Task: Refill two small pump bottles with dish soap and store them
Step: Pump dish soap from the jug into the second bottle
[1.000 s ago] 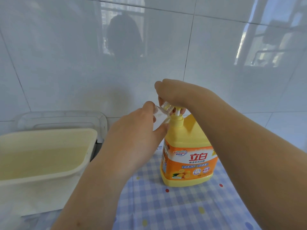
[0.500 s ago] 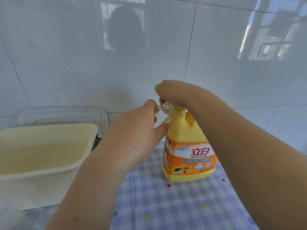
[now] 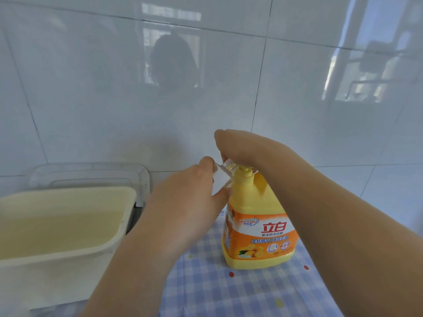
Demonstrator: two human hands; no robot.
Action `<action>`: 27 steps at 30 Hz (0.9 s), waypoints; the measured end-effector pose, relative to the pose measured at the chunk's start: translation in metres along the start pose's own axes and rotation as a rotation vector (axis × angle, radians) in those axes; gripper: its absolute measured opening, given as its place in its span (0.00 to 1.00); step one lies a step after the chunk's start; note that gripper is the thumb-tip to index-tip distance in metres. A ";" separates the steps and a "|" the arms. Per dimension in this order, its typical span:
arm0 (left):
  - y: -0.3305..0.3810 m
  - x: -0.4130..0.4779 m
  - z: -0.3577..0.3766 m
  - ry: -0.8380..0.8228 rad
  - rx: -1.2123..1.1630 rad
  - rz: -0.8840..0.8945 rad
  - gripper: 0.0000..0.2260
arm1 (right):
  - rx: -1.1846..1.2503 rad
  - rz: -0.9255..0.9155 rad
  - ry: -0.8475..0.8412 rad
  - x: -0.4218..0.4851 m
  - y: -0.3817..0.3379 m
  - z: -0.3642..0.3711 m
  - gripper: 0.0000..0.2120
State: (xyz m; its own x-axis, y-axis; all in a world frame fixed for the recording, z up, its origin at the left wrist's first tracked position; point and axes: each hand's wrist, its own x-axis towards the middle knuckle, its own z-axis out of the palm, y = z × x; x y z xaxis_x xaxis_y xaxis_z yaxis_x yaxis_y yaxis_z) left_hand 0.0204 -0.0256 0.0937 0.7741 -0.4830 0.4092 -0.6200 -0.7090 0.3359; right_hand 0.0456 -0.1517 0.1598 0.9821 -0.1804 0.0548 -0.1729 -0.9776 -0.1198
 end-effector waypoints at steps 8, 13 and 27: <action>0.004 0.001 0.000 0.075 -0.045 0.005 0.18 | 0.109 0.096 -0.087 0.002 -0.002 -0.011 0.11; 0.005 0.000 0.000 0.077 -0.062 0.016 0.17 | 0.205 0.062 -0.021 -0.003 -0.003 -0.012 0.14; 0.002 0.002 0.004 0.075 -0.085 0.036 0.14 | 0.253 0.155 -0.057 0.007 0.001 -0.004 0.13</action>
State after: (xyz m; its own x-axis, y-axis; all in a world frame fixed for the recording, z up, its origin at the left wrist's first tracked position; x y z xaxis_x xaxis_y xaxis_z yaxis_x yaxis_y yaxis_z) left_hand 0.0210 -0.0295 0.0917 0.7415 -0.4655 0.4833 -0.6583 -0.6442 0.3895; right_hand 0.0522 -0.1539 0.1637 0.9494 -0.3119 -0.0379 -0.3036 -0.8796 -0.3662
